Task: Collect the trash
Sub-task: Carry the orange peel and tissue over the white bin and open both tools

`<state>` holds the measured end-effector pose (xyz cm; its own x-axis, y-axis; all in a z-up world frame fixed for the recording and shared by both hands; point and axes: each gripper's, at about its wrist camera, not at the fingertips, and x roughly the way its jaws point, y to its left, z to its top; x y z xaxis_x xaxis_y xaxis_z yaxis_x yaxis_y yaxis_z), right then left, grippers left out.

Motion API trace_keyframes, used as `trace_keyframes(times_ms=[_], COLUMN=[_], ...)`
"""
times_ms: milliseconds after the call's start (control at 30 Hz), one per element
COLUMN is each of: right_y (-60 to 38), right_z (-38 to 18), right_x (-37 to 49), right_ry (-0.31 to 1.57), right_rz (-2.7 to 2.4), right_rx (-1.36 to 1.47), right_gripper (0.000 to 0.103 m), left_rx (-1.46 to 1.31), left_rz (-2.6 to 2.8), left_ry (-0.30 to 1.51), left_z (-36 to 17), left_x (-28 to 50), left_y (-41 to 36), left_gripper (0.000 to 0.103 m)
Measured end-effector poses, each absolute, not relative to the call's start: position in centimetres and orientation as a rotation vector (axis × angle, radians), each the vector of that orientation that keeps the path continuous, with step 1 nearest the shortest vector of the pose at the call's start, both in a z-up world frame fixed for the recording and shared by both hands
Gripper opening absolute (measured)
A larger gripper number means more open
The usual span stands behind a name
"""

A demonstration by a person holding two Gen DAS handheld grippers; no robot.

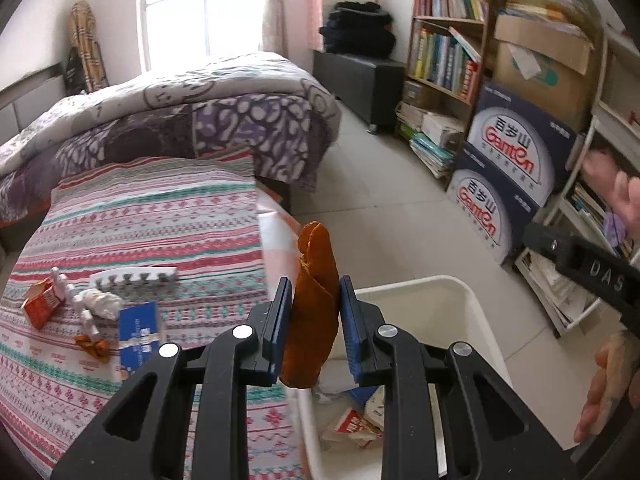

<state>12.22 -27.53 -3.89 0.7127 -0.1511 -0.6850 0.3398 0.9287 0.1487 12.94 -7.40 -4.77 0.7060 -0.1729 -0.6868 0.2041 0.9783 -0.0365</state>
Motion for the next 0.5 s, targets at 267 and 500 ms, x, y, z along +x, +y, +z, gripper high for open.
trace_keyframes(times_ms=[267, 500], right_y=[-30.5, -31.5], right_z=[-3.9, -4.2], right_x=[11.5, 11.4], right_ry=[0.711, 0.721], right_rz=[-0.352, -0.37], right_rx=[0.339, 0.39], right_gripper=[0.095, 0.096], left_rx=[0.062, 0.062], left_rz=[-0.288, -0.337], left_ry=[0.79, 0.813], left_z=[-5.8, -6.6], left_x=[12.9, 13.2], left_y=[-10.2, -11.5], left_gripper=[0.025, 0.045])
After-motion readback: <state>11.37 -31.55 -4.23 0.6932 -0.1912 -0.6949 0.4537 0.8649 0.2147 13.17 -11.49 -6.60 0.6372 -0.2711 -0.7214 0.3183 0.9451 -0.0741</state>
